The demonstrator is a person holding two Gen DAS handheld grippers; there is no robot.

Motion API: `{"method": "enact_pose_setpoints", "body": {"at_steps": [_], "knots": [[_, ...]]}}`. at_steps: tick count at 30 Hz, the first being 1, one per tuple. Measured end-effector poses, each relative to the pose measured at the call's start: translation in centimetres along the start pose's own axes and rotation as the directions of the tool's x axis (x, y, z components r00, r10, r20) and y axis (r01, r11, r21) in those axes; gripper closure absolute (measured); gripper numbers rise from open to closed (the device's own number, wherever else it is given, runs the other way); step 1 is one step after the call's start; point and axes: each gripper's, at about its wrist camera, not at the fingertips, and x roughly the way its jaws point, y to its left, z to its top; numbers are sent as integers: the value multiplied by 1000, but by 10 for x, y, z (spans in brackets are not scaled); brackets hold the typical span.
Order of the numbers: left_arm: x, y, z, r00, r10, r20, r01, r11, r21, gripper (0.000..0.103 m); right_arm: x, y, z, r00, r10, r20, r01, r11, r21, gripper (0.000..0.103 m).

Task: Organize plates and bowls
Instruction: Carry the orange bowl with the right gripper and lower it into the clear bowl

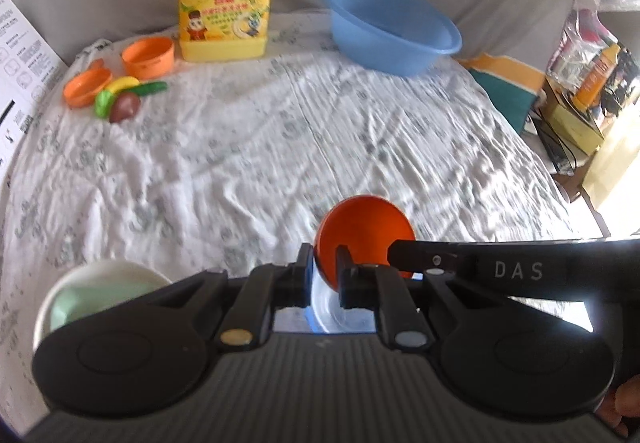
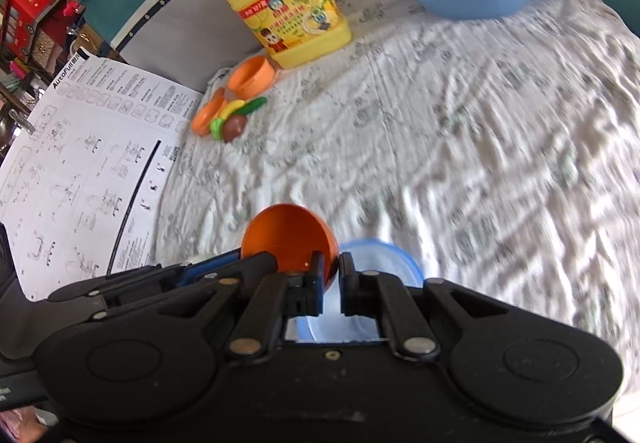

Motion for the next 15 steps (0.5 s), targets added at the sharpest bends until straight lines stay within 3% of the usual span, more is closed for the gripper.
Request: {"method": "enact_pose_setpoints", "body": {"at_steps": [15], "knots": [[10,-12,-19,999,-8,-53,8,1000,2,92,-3,-16,-22,1000,-6,-26,7,999,39,95]]}}
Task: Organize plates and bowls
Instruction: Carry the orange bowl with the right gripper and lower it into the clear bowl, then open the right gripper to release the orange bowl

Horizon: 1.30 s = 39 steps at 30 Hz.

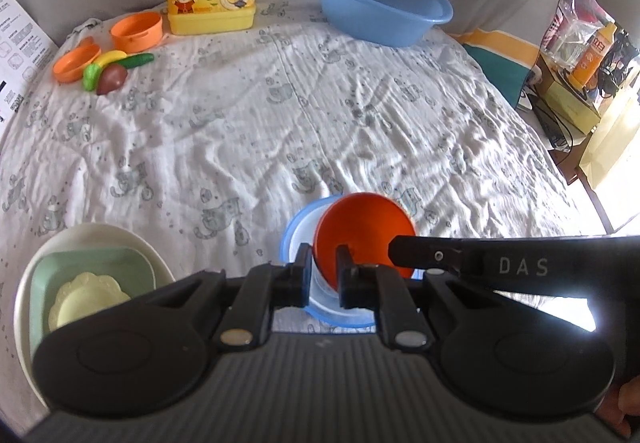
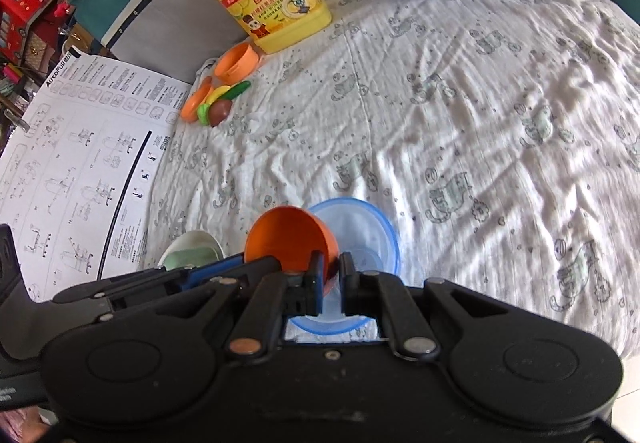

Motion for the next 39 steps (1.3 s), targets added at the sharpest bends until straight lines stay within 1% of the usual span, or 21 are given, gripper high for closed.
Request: {"method": "enact_pose_setpoints", "body": {"at_steps": [13,32,36,37,39], "knots": [[18,-2,-2,999,5,-45,-5,1000,8,92,10,-8,-4,1000,-12,-18,12,1000,11,94],[35,-3,-1,997,3,-72,-2,1000,9,90,26,-11,1,998,-31,-46,32,999,11,92],[34,-1,0,998,-4,-67,4,1000,2,87,28,-11,3,998,-26,-50,27,999,17,91],[33,0,1,998,-5,-64,5,1000,-3,86,27,-11,3,999,-24,-49,25,999,23,91],[30,3,3,999,-7,-53,6,1000,-17,84,26,-13,5,999,-22,-42,23,999,37,83]]}}
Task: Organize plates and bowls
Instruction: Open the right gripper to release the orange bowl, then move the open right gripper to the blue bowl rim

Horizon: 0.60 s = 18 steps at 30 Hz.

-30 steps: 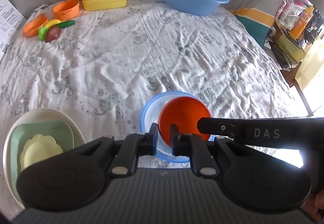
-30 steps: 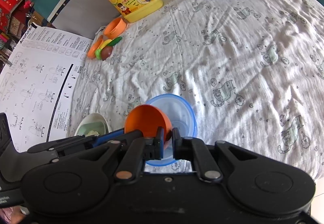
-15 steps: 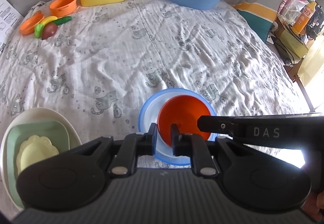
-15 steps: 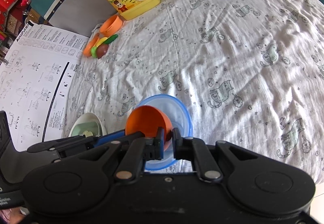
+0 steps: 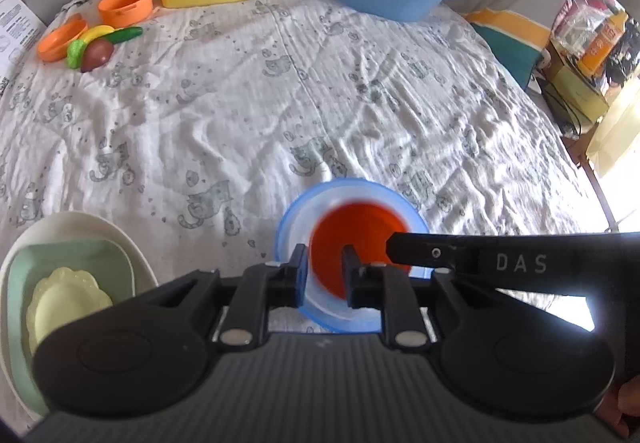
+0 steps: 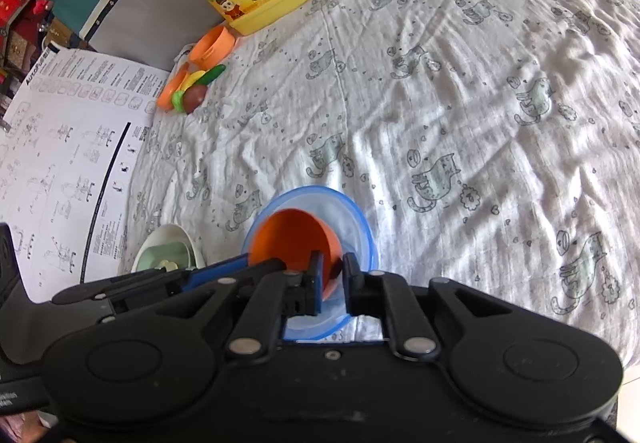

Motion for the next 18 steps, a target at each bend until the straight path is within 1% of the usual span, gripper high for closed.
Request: {"method": "enact_pose_setpoints", "body": {"at_steps": [1,2,4,5,7,8,9,10,11,12,13,14,16,18], "knots": [[-2,2,1,1000,-3,8,3,1000,-9,81,-2,-1,0,1000,4,8,-4,1000,10,81],[-5,3,2,1000,-1,15,2,1000,-18,79,-3,-2,1,1000,9,14,-10,1000,19,77],[-9,6,4,999,12,30,-11,999,-30,66,-6,-3,2,1000,9,25,-9,1000,27,74],[-12,9,4,999,16,39,-14,999,-40,64,-8,-3,2,999,11,31,-12,999,32,71],[-17,13,5,998,15,55,-12,998,-63,53,-12,-3,3,999,16,43,-18,999,41,65],[-19,16,5,998,19,63,-14,997,-73,49,-15,-3,3,999,11,51,-13,999,42,58],[-22,18,5,997,27,74,-21,996,-83,41,-17,-3,4,998,7,61,-9,999,42,52],[-24,21,5,996,36,84,-29,995,-92,33,-19,-4,4,998,6,68,-9,999,44,49],[-26,24,4,995,44,92,-34,994,-101,29,-21,-4,4,997,7,74,-11,999,46,42],[-28,27,3,994,48,97,-38,994,-107,23,-23,-3,4,997,9,80,-13,999,49,33],[-29,29,2,994,51,100,-39,993,-110,17,-24,-3,4,996,11,85,-16,999,50,29],[-30,31,0,993,54,103,-42,993,-114,15,-26,-2,4,996,12,92,-16,999,46,25],[-33,34,-3,993,61,104,-48,992,-117,8,-30,0,3,995,11,101,-15,999,40,20],[-35,36,-7,992,67,105,-55,992,-112,5,-32,1,1,994,10,104,-15,999,44,9]]}}
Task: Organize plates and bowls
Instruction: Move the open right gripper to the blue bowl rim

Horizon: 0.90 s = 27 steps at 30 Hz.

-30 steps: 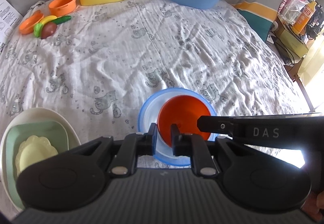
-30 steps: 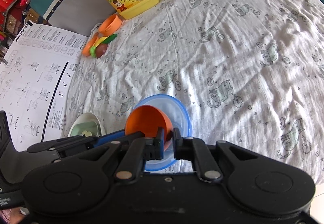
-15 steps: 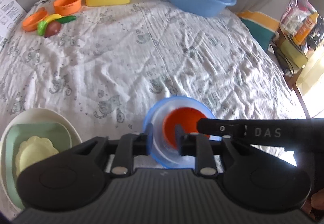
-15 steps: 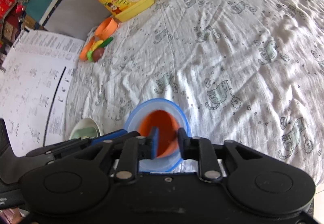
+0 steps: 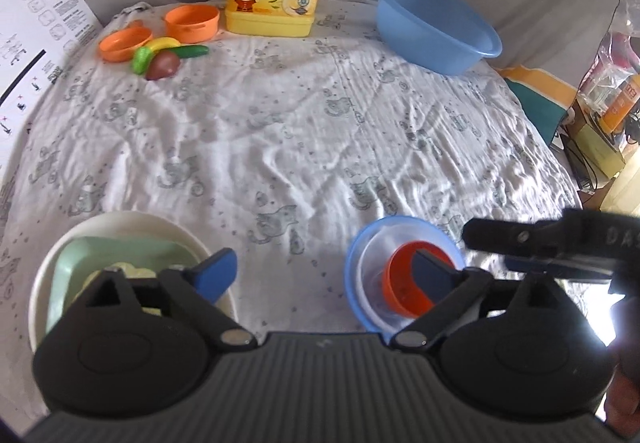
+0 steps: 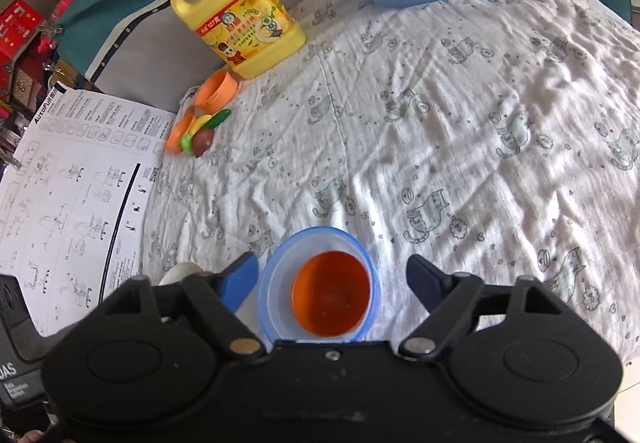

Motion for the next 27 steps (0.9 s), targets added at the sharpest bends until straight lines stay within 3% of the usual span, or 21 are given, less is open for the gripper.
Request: {"method": "enact_pose_setpoints", "body": {"at_steps": [5,27], "knots": [[-9,3,-9,1000,14,21,-14,1000,19,0,-4,-1,-7,1000,-16,6,16,1000,14,0],[-21,3,-37,998,-7,59,3,997,74,0,-20,-4,-40,993,-109,52,109,994,0,0]]}}
